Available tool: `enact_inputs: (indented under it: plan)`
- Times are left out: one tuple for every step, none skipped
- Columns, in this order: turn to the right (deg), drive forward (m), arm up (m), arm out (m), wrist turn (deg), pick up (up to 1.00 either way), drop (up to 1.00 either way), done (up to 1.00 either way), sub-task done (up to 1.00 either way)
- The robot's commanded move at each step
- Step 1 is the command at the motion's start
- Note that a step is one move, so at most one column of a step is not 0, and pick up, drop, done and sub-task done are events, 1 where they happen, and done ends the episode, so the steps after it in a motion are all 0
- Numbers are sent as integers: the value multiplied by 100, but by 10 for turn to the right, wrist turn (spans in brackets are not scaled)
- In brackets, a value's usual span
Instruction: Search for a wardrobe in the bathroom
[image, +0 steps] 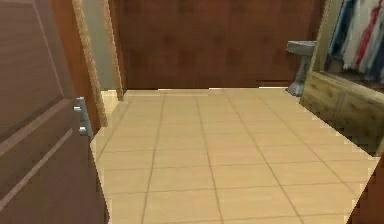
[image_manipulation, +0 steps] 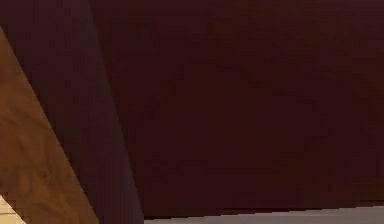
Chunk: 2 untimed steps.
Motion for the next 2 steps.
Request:
enact_inputs:
  plan:
    - [-450,0,0,0,0,0,0,0,0]
    - [-450,0,0,0,0,0,0,0,0]
